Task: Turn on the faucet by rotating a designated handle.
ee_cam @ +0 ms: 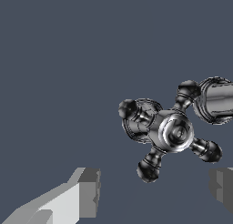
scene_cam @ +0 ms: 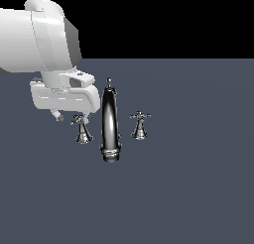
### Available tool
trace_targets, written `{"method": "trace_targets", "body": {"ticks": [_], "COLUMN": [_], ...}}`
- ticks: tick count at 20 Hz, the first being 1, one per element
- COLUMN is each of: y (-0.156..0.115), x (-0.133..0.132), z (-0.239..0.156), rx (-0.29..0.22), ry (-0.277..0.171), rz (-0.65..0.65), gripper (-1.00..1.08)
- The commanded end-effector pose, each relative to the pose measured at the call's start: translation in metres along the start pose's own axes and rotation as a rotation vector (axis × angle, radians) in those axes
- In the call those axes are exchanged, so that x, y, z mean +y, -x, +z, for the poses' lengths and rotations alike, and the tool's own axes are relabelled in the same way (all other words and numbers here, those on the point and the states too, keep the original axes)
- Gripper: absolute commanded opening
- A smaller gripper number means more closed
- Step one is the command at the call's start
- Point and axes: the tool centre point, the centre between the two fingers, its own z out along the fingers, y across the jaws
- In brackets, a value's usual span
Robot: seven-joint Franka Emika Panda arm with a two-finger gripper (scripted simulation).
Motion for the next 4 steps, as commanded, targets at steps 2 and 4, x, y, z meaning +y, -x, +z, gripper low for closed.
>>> {"method": "trace_targets", "body": {"ticks": [2, 4], "y": [-0.082, -0.078], "x": [0.09, 0.07], "z": [0.015, 0.014], "rx": [0.118, 0.133], "ry": [0.046, 0.016], "rz": [-0.022, -0.044], "gripper": [0.8, 0.78]}}
